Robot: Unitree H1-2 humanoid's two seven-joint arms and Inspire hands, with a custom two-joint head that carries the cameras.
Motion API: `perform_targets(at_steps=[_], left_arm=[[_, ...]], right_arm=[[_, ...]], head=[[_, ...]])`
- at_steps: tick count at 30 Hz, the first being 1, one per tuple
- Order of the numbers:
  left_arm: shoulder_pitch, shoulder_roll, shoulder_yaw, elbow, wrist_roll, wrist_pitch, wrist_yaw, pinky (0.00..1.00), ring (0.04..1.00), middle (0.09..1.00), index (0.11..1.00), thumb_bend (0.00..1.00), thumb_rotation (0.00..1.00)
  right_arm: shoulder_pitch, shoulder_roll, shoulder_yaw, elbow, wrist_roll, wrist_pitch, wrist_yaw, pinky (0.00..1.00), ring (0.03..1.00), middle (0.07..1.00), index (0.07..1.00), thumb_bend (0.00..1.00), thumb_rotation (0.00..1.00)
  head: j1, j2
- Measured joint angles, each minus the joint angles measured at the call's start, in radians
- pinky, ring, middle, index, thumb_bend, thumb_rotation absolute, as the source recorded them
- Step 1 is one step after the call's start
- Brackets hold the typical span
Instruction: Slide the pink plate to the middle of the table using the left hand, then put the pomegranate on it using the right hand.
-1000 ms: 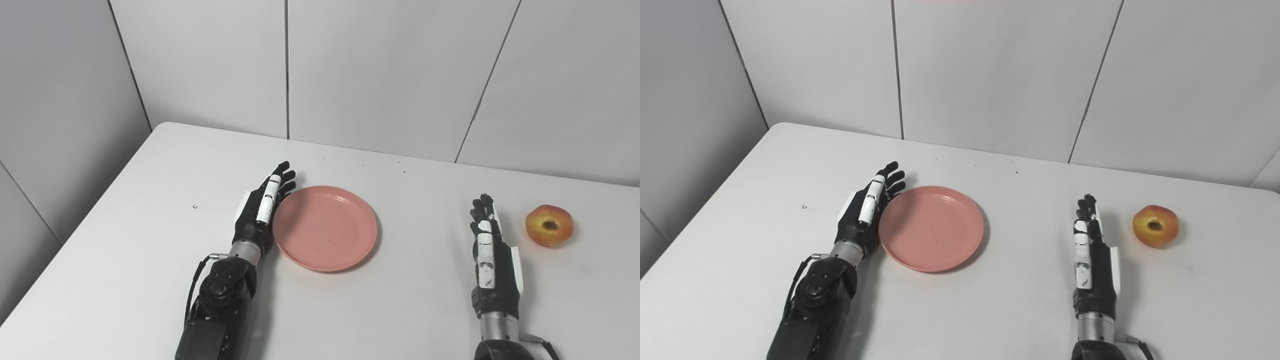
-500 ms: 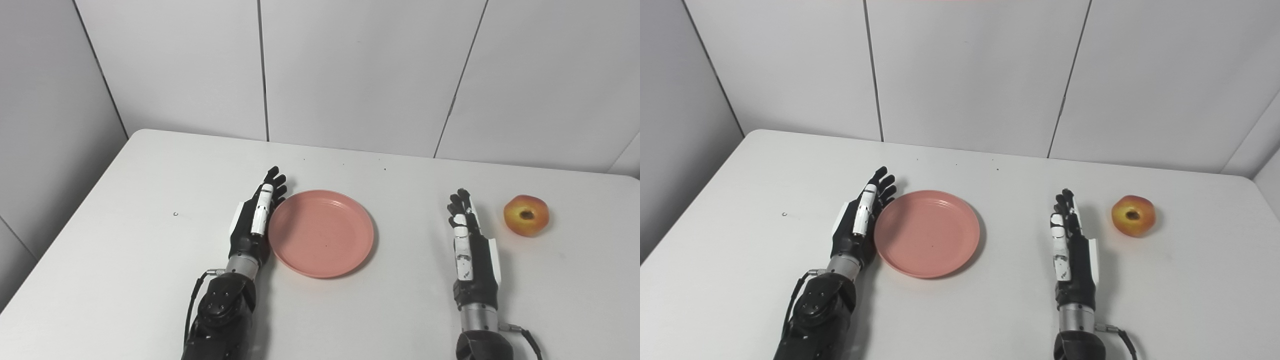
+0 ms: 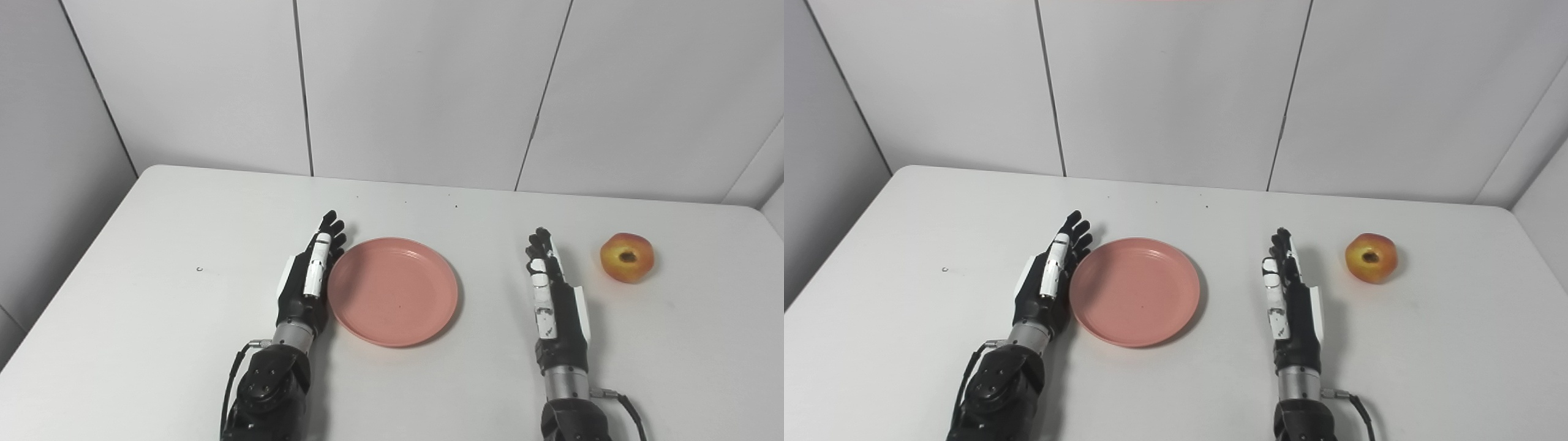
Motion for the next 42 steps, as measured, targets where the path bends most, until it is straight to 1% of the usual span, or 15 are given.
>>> perform_targets(at_steps=[4,6,11,14,16,21,25,31,35,42], left_arm=[[0.003,-0.014,-0.002,0.000,0.002,-0.001,0.001,0.95,0.944,0.939,0.916,0.30,1.00],[0.007,-0.024,-0.002,-0.001,0.004,-0.005,0.004,0.94,0.937,0.931,0.907,0.30,1.00],[0.022,-0.038,-0.033,-0.003,0.011,-0.024,0.000,0.97,0.956,0.948,0.938,0.32,1.00],[0.026,-0.040,-0.053,-0.004,0.018,-0.025,0.000,0.99,0.969,0.961,0.954,0.30,1.00],[0.031,-0.040,-0.064,-0.004,0.031,-0.040,0.000,1.00,0.972,0.966,0.957,0.29,1.00],[0.042,-0.043,-0.078,-0.003,0.036,-0.062,0.000,1.00,0.975,0.969,0.955,0.28,1.00],[0.049,-0.044,-0.095,-0.003,0.047,-0.076,0.000,1.00,0.974,0.967,0.950,0.28,1.00],[0.056,-0.053,-0.107,-0.007,0.079,-0.080,0.005,0.97,0.960,0.958,0.937,0.29,1.00],[0.063,-0.062,-0.114,-0.013,0.083,-0.079,0.007,0.99,0.968,0.962,0.939,0.32,1.00],[0.076,-0.072,-0.118,-0.038,0.083,-0.078,0.006,0.99,0.972,0.962,0.945,0.30,1.00]], right_arm=[[0.000,0.007,0.006,0.000,-0.021,0.003,-0.009,0.95,0.940,0.940,0.946,0.54,1.00],[0.000,0.008,0.009,0.000,-0.027,0.003,-0.014,0.95,0.941,0.941,0.949,0.54,1.00],[0.000,0.010,0.010,-0.001,-0.028,0.004,-0.018,0.95,0.946,0.949,0.953,0.52,1.00],[0.000,0.010,0.010,-0.003,-0.026,0.005,-0.018,0.96,0.948,0.949,0.954,0.51,1.00],[0.000,0.010,0.011,-0.005,-0.026,0.006,-0.018,0.95,0.945,0.946,0.952,0.51,1.00],[0.004,0.010,0.014,-0.011,-0.027,0.011,-0.018,0.95,0.945,0.947,0.949,0.51,1.00],[0.006,0.009,0.013,-0.013,-0.018,0.011,-0.017,0.94,0.941,0.945,0.948,0.51,1.00],[0.010,0.007,0.015,-0.019,-0.006,0.012,-0.012,0.96,0.945,0.945,0.953,0.53,1.00],[0.011,0.005,0.016,-0.022,-0.004,0.013,-0.008,0.96,0.944,0.941,0.949,0.54,1.00],[0.018,0.005,0.016,-0.032,0.007,0.027,-0.005,0.95,0.938,0.935,0.944,0.54,1.00]], head=[[-0.023,-0.002],[-0.023,-0.002],[-0.029,-0.002],[-0.031,0.008],[-0.031,0.012],[-0.020,0.026],[-0.011,0.029],[0.000,0.041],[0.008,0.048],[0.006,0.052]])
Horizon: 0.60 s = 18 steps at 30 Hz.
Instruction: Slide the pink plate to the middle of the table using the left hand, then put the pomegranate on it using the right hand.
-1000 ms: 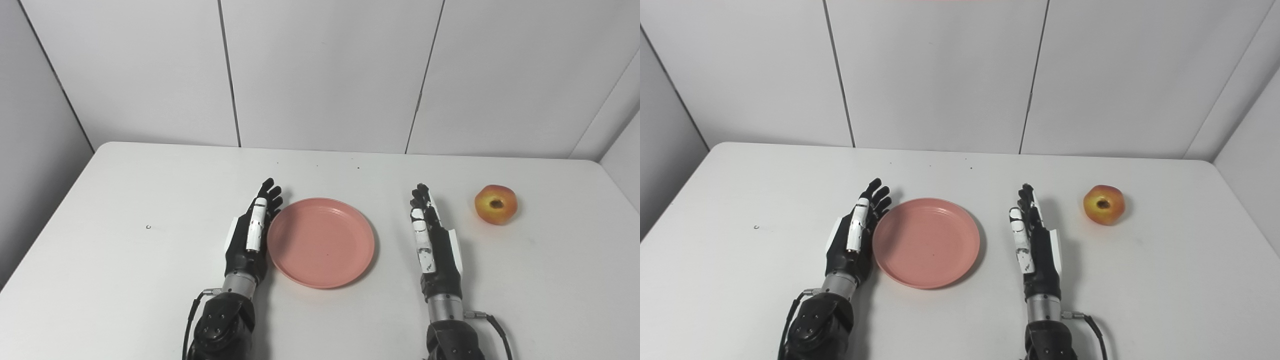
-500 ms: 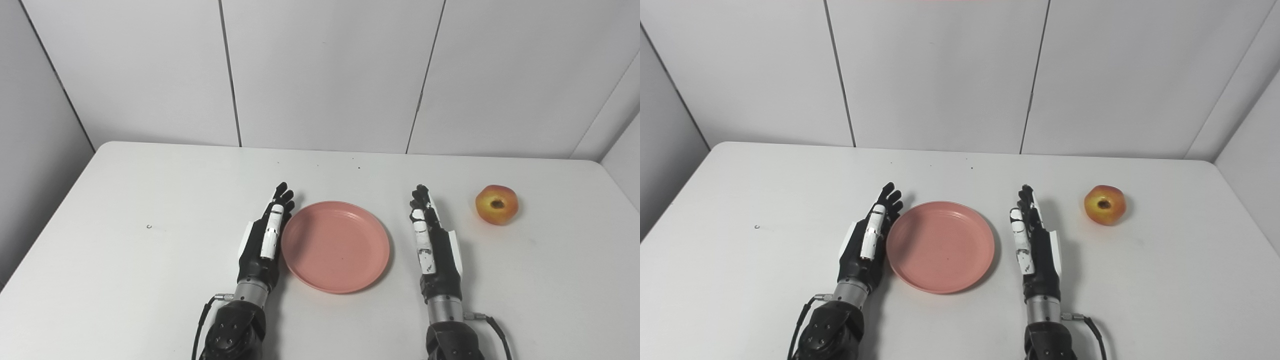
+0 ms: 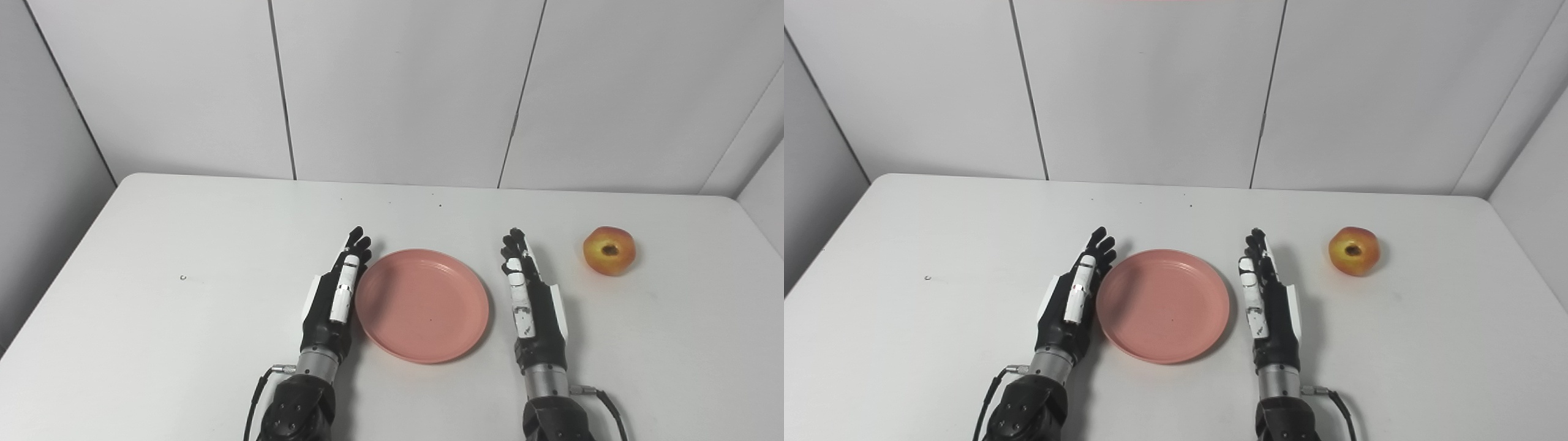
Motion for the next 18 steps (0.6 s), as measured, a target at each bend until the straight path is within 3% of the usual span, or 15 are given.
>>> perform_targets(at_steps=[18], left_arm=[[0.013,-0.014,-0.002,0.003,-0.010,-0.002,-0.015,0.99,0.969,0.959,0.943,0.31,1.00]], right_arm=[[0.008,-0.002,0.000,-0.012,-0.002,0.007,0.006,0.95,0.937,0.930,0.944,0.55,0.98]], head=[[-0.005,0.002]])
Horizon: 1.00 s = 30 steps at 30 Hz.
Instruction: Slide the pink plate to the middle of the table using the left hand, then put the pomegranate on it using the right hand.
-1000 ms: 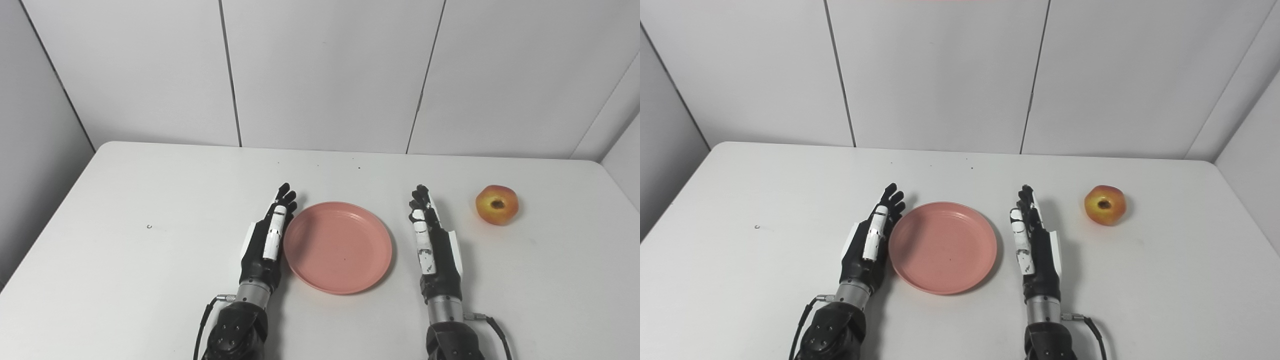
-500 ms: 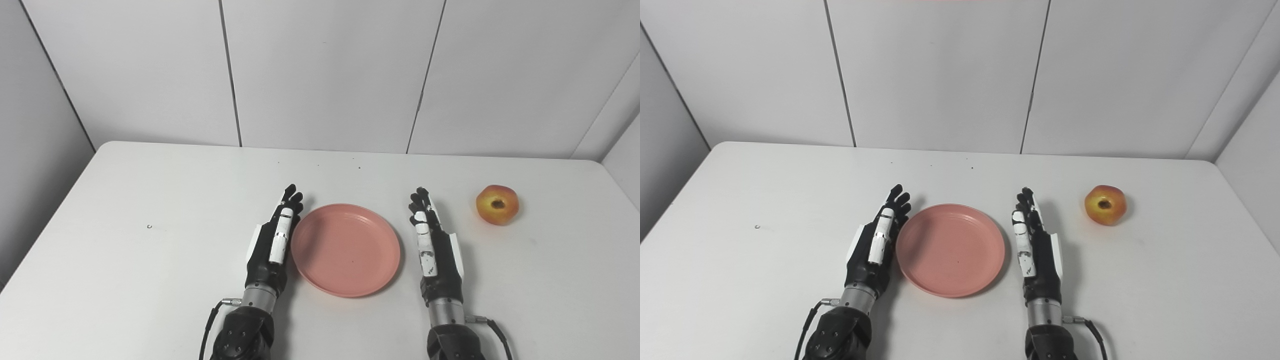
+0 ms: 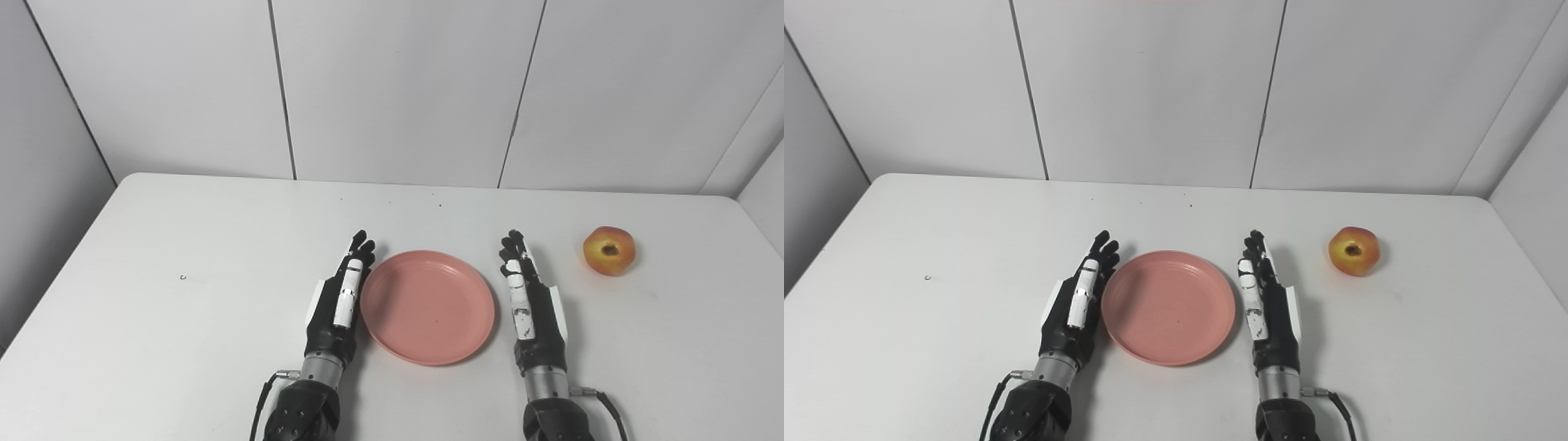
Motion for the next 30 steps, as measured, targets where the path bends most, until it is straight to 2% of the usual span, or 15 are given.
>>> perform_targets(at_steps=[3,5,12,17,21,25,30], left_arm=[[0.000,0.000,0.002,0.006,0.001,-0.007,-0.001,0.99,0.968,0.958,0.944,0.31,1.00],[-0.001,0.002,0.003,0.011,0.003,-0.015,-0.002,0.99,0.968,0.956,0.941,0.31,1.00],[-0.011,0.009,0.010,0.035,0.006,-0.044,-0.006,0.98,0.959,0.945,0.922,0.31,1.00],[-0.034,0.021,0.018,0.066,0.008,-0.065,-0.004,0.97,0.949,0.933,0.914,0.30,1.00],[-0.038,0.022,0.022,0.085,0.008,-0.094,-0.003,0.94,0.931,0.923,0.900,0.29,1.00],[-0.047,0.022,0.033,0.104,0.008,-0.117,0.003,0.94,0.930,0.924,0.907,0.28,1.00],[-0.053,0.022,0.037,0.110,0.006,-0.120,0.002,0.94,0.935,0.929,0.915,0.29,1.00]], right_arm=[[0.004,0.001,-0.005,-0.007,-0.003,0.004,-0.005,0.94,0.935,0.928,0.944,0.53,0.97],[0.012,0.000,-0.007,-0.017,-0.016,0.004,-0.018,0.94,0.934,0.925,0.945,0.54,0.99],[0.025,-0.024,-0.018,-0.043,-0.114,0.004,-0.074,0.92,0.920,0.917,0.931,0.52,1.00],[0.027,-0.040,-0.038,-0.112,-0.185,0.033,-0.112,0.97,0.945,0.903,0.911,0.60,1.00],[0.027,-0.052,-0.051,-0.132,-0.218,0.055,-0.126,0.88,0.928,0.912,0.918,0.58,0.92],[0.012,-0.071,-0.067,-0.151,-0.202,0.054,-0.129,0.92,0.924,0.901,0.909,0.59,0.88],[-0.016,-0.102,-0.092,-0.153,-0.231,0.055,-0.153,0.91,0.919,0.902,0.915,0.57,0.81]], head=[[0.000,0.000],[0.000,0.000],[-0.006,-0.002],[-0.009,-0.003],[-0.011,-0.006],[-0.012,-0.008],[-0.012,-0.009]])
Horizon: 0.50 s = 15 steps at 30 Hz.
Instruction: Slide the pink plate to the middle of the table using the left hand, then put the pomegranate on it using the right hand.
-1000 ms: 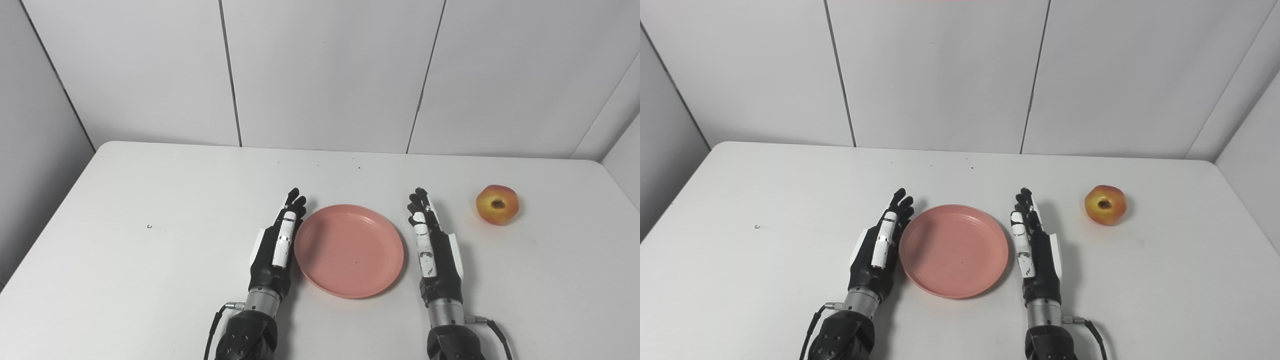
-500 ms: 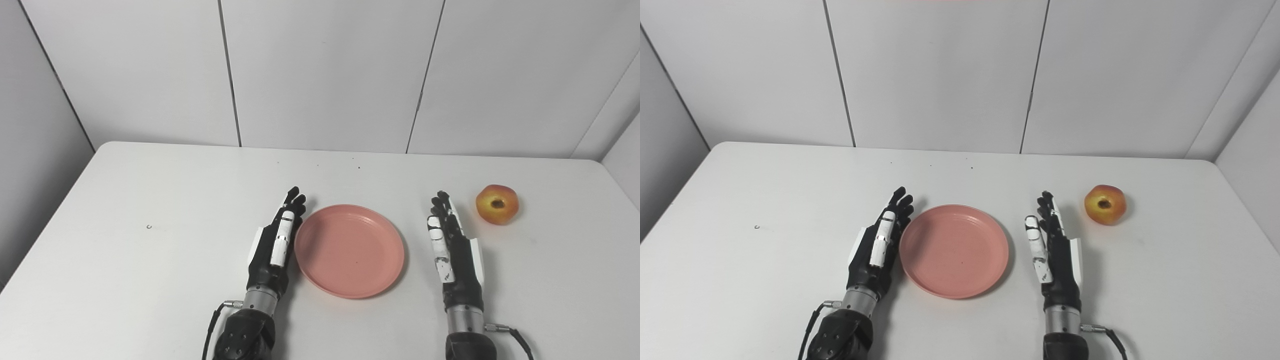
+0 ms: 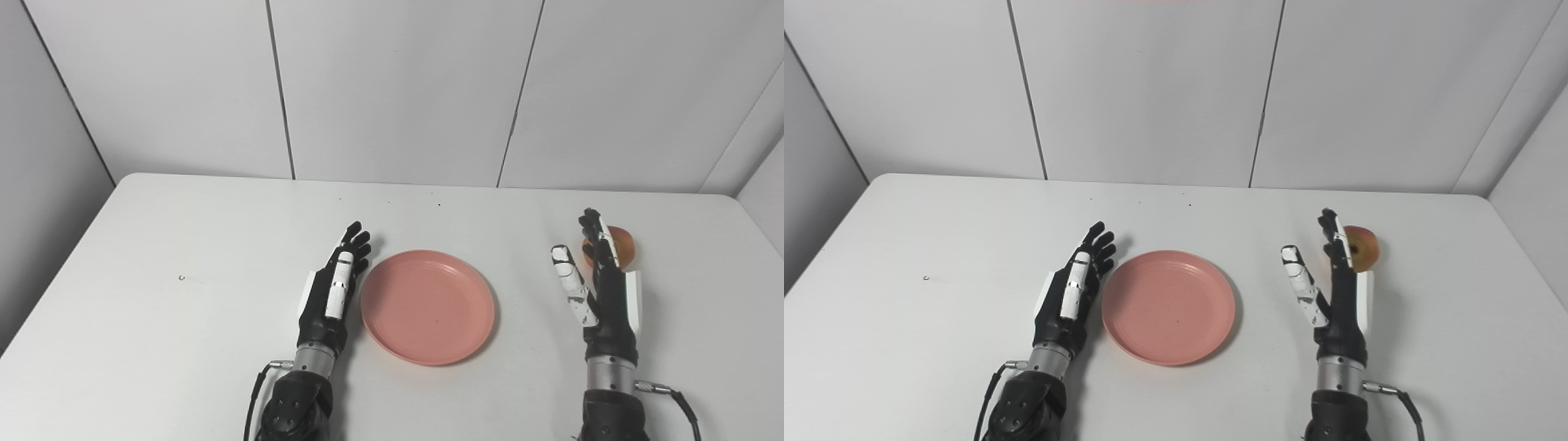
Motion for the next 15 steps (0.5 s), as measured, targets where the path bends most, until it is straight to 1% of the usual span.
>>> perform_targets(at_steps=[3,6,7,8,11,13,15], left_arm=[[0.000,0.000,0.002,0.000,-0.005,0.000,-0.004,0.94,0.933,0.928,0.913,0.29,1.00],[0.000,0.000,0.002,-0.001,-0.016,0.001,-0.011,0.94,0.932,0.925,0.914,0.30,1.00],[0.000,0.000,0.002,-0.002,-0.023,0.001,-0.013,0.94,0.932,0.925,0.914,0.30,1.00],[0.001,0.000,0.002,-0.002,-0.027,0.001,-0.013,0.94,0.931,0.924,0.911,0.30,1.00],[0.001,0.000,0.002,-0.003,-0.027,0.001,-0.013,0.94,0.930,0.922,0.907,0.30,1.00],[0.002,0.001,0.002,-0.004,-0.027,0.001,-0.013,0.94,0.934,0.924,0.911,0.31,1.00],[0.003,0.001,0.002,-0.006,-0.027,0.002,-0.013,0.95,0.934,0.924,0.911,0.31,1.00]], right_arm=[[-0.011,-0.018,-0.010,-0.003,-0.013,0.000,-0.003,0.88,0.908,0.904,0.921,0.57,0.79],[-0.022,-0.037,-0.021,-0.003,-0.038,0.002,-0.004,0.86,0.902,0.904,0.919,0.61,0.70],[-0.028,-0.043,-0.027,-0.003,-0.044,0.004,-0.005,0.86,0.902,0.904,0.919,0.61,0.69],[-0.035,-0.049,-0.033,-0.003,-0.050,0.009,-0.007,0.86,0.897,0.896,0.911,0.62,0.66],[-0.055,-0.064,-0.049,-0.002,-0.075,0.022,-0.025,0.86,0.894,0.890,0.904,0.63,0.61],[-0.067,-0.077,-0.054,-0.001,-0.088,0.029,-0.029,0.88,0.900,0.890,0.901,0.65,0.54],[-0.078,-0.086,-0.063,0.002,-0.093,0.041,-0.029,0.88,0.903,0.893,0.902,0.66,0.52]], head=[[-0.002,0.003],[-0.003,0.006],[-0.003,0.006],[-0.006,0.008],[-0.005,0.011],[-0.005,0.008],[-0.005,0.011]])
